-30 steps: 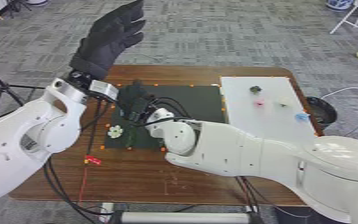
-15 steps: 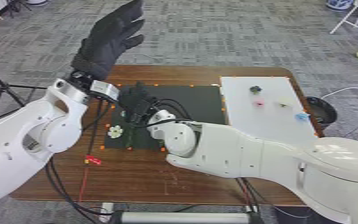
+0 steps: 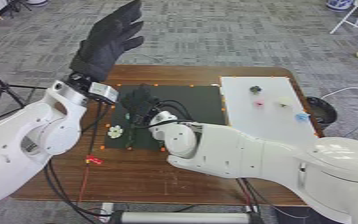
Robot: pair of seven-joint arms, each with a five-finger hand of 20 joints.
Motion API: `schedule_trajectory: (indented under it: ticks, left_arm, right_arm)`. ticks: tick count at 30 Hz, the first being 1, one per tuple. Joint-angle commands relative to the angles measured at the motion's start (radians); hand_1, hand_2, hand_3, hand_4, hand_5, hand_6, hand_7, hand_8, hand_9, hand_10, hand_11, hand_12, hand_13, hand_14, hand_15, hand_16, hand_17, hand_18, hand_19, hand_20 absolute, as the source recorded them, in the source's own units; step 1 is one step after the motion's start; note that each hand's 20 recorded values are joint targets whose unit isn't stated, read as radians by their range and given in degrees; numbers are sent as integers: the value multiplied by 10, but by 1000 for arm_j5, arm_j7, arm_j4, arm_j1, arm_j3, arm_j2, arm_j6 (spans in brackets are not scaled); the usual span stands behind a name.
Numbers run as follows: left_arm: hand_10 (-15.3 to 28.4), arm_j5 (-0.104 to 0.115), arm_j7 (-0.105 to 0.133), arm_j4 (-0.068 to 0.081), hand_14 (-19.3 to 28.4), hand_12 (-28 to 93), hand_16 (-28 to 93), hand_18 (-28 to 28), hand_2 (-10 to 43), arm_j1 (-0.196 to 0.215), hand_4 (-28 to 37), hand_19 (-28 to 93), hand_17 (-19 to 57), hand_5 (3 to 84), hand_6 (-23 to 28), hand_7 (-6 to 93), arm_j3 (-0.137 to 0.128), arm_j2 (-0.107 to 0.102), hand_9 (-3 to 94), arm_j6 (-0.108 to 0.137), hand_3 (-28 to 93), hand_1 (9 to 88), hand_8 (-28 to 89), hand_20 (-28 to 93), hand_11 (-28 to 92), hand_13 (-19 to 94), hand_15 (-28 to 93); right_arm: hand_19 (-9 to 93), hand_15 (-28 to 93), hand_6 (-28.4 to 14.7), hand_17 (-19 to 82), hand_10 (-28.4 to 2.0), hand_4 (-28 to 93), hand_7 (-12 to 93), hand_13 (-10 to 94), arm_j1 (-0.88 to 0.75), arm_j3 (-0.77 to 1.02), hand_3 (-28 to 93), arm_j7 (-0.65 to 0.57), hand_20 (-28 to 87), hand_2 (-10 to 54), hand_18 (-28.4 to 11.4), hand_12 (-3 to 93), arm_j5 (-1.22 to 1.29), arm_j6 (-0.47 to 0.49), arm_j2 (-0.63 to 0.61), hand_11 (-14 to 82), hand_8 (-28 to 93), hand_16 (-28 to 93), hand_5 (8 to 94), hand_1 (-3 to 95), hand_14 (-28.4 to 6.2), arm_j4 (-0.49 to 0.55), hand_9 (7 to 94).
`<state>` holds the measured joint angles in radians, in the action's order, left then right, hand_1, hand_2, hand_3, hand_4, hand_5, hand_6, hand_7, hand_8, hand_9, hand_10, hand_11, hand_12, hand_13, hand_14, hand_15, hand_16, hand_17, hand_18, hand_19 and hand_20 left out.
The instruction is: Arrange flowers
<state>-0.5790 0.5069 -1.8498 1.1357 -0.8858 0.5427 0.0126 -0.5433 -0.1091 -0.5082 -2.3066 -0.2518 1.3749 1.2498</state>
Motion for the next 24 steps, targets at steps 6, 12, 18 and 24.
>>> schedule_trajectory:
  ticks: [6,12,18,24]
  left_arm:
    - [132,2,10,-8,175,298,92,238,11,0,-105,367,-140,270,46,-12,-4,3,185,3,450,322,25,52,-54,123,-12]
    - [134,2,9,-6,179,295,93,244,7,-3,-111,385,-142,270,47,-15,-4,5,185,5,461,318,25,53,-54,122,-13]
    - [137,0,8,-1,185,294,92,250,9,-7,-112,400,-147,271,49,-19,-1,10,184,5,454,322,27,42,-54,121,-13]
    - [140,-3,3,-1,189,293,90,258,15,3,-115,406,-151,271,51,-20,-13,13,181,2,442,327,28,28,-56,118,-17]
  right_arm:
    - [870,777,86,312,-31,-283,454,607,5,6,794,-4,546,-95,-160,216,-2,10,-2,356,-176,303,580,311,-35,-4,676]
    - [870,782,85,308,-35,-283,428,596,6,10,800,-4,545,-95,-160,209,-4,7,-3,364,-264,299,564,308,-37,-8,654]
    - [871,786,79,306,-37,-283,433,590,5,10,798,-1,544,-95,-161,206,0,-3,-6,367,-278,297,550,303,-40,-9,639]
    - [872,788,77,306,-36,-283,434,587,8,9,789,-1,542,-95,-157,204,0,-16,-4,370,-280,293,537,304,-40,-8,630]
